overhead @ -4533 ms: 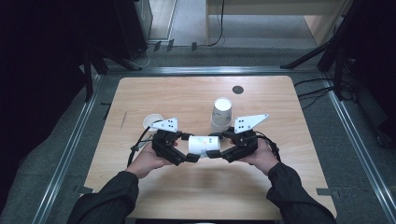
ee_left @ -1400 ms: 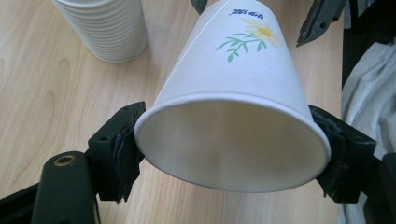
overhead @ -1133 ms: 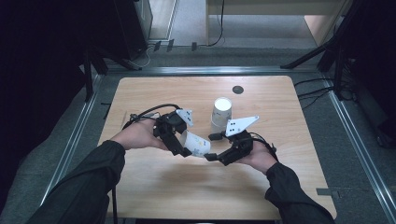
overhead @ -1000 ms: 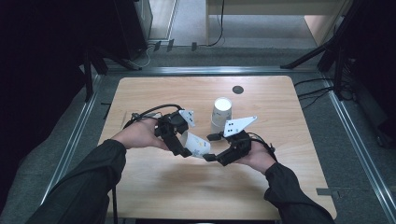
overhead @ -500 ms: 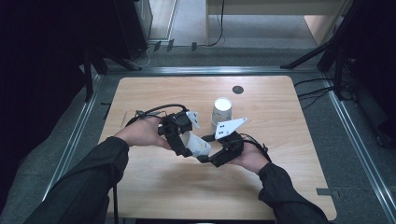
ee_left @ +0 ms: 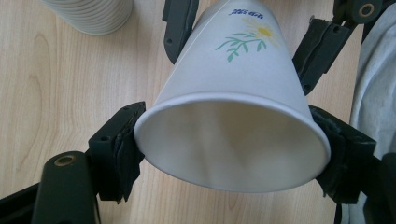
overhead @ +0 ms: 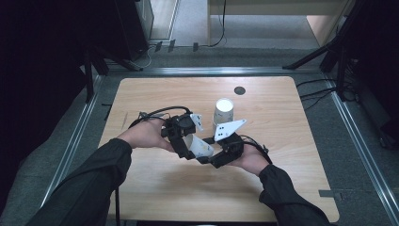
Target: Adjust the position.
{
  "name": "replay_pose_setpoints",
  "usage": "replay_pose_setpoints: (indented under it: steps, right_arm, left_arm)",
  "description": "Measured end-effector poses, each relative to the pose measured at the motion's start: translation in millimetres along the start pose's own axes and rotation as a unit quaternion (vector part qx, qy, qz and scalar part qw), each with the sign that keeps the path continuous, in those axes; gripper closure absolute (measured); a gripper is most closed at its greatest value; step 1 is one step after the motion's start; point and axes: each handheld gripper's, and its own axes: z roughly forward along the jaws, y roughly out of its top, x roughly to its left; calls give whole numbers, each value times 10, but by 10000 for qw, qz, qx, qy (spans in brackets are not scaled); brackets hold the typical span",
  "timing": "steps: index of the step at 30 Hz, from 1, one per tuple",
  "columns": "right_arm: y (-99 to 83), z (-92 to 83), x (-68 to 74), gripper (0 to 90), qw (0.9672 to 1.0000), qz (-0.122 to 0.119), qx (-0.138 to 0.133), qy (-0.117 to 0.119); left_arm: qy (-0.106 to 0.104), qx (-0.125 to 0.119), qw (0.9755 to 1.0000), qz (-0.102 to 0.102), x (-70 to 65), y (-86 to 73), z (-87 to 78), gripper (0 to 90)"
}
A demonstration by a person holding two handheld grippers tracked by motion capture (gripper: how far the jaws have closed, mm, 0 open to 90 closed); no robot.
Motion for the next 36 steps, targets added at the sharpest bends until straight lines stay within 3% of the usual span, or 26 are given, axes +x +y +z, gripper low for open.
replay_pose_setpoints:
  steps: [19, 23, 27, 32, 36]
  right_arm:
    - [22, -11, 18, 339, 9999, -110, 24, -15]
    - [26, -43, 18, 339, 9999, -109, -10, -35]
    - [23, -113, 1, 339, 9999, -88, -102, -96]
    - [-1, -185, -14, 341, 9997, -107, -145, -134]
    - [-7, -240, -21, 342, 9996, -95, -205, -168]
  left_arm:
    - [-72, -157, 9998, -34, 3, -43, -29, 184]
    - [-21, -361, 9993, 30, -6, -57, -64, 148]
    - [12, -568, 9984, -55, 6, -89, -105, 133]
    - [2, -855, 9961, -201, 37, -172, -127, 126]
    - [-68, -1126, 9930, -343, 49, -257, -119, 125]
